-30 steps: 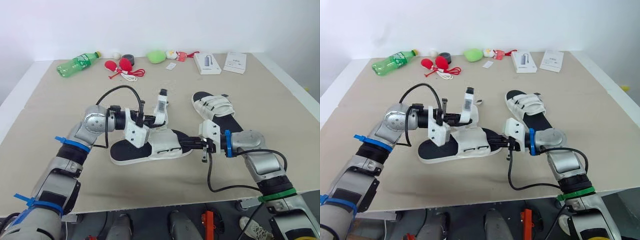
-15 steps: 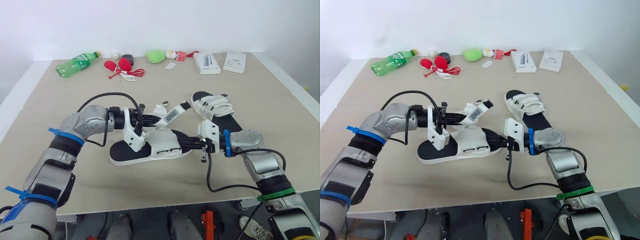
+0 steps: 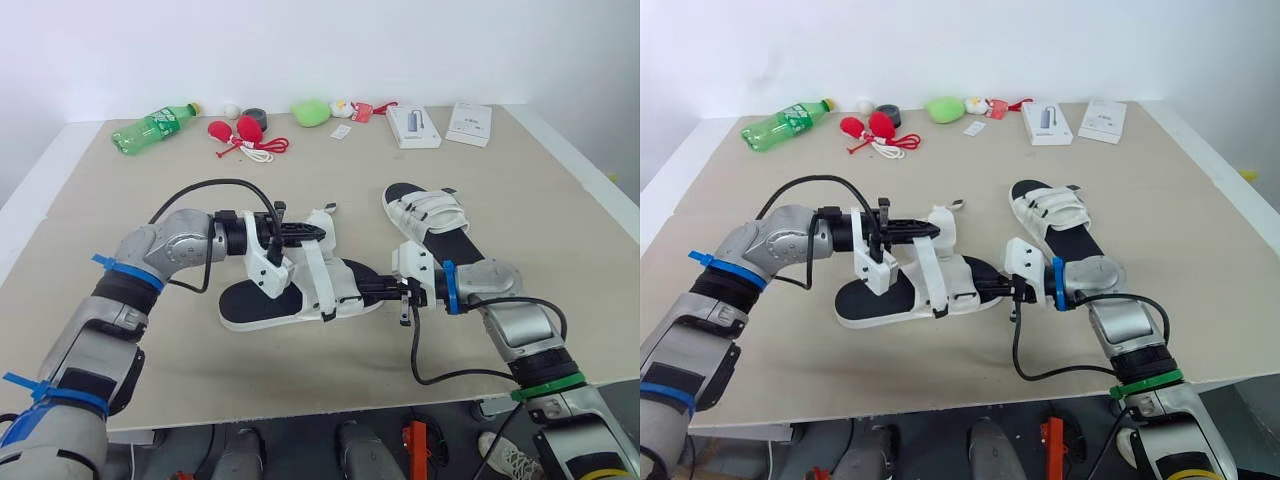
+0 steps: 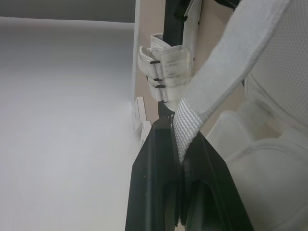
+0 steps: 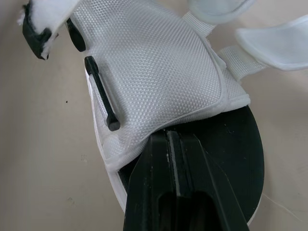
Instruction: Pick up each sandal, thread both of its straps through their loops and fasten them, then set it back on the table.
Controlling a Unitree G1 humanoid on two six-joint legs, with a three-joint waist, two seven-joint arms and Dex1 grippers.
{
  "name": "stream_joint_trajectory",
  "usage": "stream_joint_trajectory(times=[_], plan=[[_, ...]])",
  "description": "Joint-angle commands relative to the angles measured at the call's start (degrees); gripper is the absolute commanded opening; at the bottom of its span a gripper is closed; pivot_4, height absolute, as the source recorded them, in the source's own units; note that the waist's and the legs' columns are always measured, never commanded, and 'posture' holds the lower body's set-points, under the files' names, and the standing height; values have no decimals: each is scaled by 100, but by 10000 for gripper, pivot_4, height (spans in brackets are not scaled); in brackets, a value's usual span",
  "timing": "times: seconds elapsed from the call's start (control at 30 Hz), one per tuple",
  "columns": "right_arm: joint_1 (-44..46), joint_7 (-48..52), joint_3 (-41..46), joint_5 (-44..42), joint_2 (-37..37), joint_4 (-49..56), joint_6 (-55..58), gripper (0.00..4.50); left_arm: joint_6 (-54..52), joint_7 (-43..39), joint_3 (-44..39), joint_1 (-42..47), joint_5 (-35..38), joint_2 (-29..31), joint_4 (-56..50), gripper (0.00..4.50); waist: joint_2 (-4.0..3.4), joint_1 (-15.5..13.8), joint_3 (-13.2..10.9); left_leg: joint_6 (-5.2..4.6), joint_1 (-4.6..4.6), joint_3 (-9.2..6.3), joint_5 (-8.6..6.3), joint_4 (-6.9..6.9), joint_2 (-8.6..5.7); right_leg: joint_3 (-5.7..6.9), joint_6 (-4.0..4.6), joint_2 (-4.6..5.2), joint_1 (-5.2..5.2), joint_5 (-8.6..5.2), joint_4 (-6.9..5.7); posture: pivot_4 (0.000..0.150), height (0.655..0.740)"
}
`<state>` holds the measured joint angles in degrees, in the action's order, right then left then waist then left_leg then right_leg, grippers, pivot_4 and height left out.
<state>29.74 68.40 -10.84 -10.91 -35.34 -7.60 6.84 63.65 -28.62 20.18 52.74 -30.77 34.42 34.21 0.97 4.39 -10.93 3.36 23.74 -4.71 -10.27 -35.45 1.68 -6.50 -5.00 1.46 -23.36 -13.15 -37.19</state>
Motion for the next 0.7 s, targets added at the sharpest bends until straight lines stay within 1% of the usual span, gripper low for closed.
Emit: stream_joint_trajectory(times=[0.03, 0.07, 0.13, 0.23, 0.3, 0.4, 0.53, 0.63, 0.67, 0.7], plan=[[89, 56, 57, -25, -8, 27, -110, 0, -154, -454, 55, -207, 1022, 171, -360, 14878, 0, -7, 0, 0, -1, -1, 0, 1, 2, 1, 3, -2, -1, 0, -4, 1500, 7400], [91, 63, 53, -27, -9, 18, -114, 0, -288, -653, 81, -247, 1347, 184, -439, 16643, 0, -9, 0, 0, 0, -1, 0, 0, 2, 1, 3, -2, -1, 0, -4, 1500, 7400], [91, 72, 48, -27, -8, 3, -128, 0, -521, -896, 38, -292, 1761, 209, -554, 24367, 0, -9, 0, 0, 1, -1, 1, -3, 1, 1, 3, 0, 1, 0, -6, 1500, 7400], [112, 90, 40, -25, 0, -40, -150, 0, -794, -1292, -58, -342, 2393, 353, -742, 24367, 0, -9, 0, -1, 0, -1, 1, -4, 1, 1, 2, -1, 0, 0, -6, 1500, 7400], [135, 100, 36, -26, 6, -75, -163, 0, -836, -1561, -55, -418, 2675, 521, -912, 24367, 0, 9, 0, -1, -1, -1, 0, -2, 4, 1, 3, -3, -1, 0, -7, 1500, 7400], [182, 123, 36, -40, 27, -142, -167, 0, -900, -1784, -123, -556, 2789, 784, -1066, 24367, 0, 7, 0, -1, -5, -1, 0, 0, 5, 1, 7, -4, 1, -2, -8, 1500, 7400], [218, 134, 49, -67, 85, -234, -145, 0, -1120, -1941, -321, -809, 2877, 1088, -1016, 24367, 0, 8, 0, -1, -8, 0, 1, -1, 6, 1, 9, -4, 1, -1, -11, 1500, 7400], [244, 135, 60, -76, 126, -306, -120, 0, -1725, -2098, -535, -1020, 3246, 1160, -1203, 24367, 0, 1, 0, -2, -7, 0, 1, -2, 6, 1, 9, -4, 2, -1, -13, 1500, 7400], [267, 124, 73, -89, 150, -335, -103, 0, -2081, -2211, -615, -1098, 3479, 1174, -1313, 24367, 0, 0, 0, -2, -7, 0, 1, -3, 6, 1, 9, -4, 2, -1, -13, 1500, 7400], [306, 112, 84, -99, 176, -373, -83, 0, -2674, -2377, -695, -1182, 3806, 1192, -1479, 24367, 0, 1, 0, -2, -7, 0, 1, -3, 6, 1, 8, -4, 2, -1, -13, 1500, 7400]])
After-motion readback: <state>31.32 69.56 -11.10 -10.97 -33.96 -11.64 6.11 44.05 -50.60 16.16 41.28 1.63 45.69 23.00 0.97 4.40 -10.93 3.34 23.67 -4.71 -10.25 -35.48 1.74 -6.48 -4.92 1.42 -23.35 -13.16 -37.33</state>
